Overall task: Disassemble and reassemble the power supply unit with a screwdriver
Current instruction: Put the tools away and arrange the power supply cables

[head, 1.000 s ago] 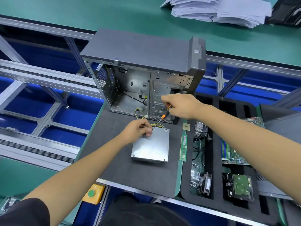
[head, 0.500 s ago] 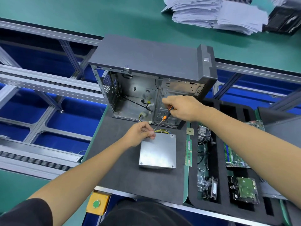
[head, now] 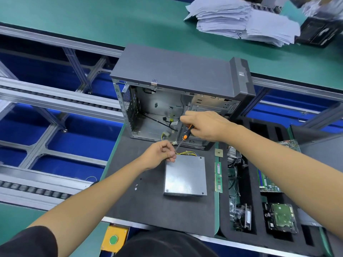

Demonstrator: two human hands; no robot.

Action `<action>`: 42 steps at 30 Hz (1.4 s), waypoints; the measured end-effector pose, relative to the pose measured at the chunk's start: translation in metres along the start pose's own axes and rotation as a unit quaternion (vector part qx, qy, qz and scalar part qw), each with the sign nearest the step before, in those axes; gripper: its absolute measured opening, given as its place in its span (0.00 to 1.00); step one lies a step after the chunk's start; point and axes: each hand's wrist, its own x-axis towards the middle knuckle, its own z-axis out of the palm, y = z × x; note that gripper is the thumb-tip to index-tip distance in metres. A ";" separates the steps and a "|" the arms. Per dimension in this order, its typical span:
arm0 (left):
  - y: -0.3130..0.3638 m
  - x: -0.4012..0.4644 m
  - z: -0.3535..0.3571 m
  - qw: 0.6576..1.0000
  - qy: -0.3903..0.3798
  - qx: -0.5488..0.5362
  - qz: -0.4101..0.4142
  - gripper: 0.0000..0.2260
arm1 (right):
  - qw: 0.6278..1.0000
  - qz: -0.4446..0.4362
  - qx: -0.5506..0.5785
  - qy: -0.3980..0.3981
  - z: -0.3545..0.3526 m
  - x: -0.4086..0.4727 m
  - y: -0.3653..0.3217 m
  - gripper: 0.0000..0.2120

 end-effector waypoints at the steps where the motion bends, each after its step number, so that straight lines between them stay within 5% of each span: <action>1: 0.001 0.000 -0.001 1.000 0.001 0.000 0.002 0.05 | 1.000 -0.004 -0.007 -0.001 0.000 0.001 -0.001 0.08; 7: 0.008 0.003 -0.014 0.999 -0.033 0.017 0.003 0.05 | 0.998 -0.021 -0.053 0.005 -0.005 0.006 -0.004 0.15; 10: 0.014 0.007 -0.021 0.996 -0.043 0.075 0.017 0.05 | 0.998 -0.021 -0.066 -0.001 -0.004 0.009 -0.006 0.10; 29: 0.023 0.018 -0.027 0.947 0.016 0.317 0.052 0.12 | 0.997 -0.062 -0.052 -0.005 -0.002 0.026 -0.012 0.10; 42: 0.008 0.024 -0.021 0.908 0.003 0.416 -0.048 0.06 | 0.994 -0.079 -0.060 -0.049 0.029 0.039 -0.025 0.09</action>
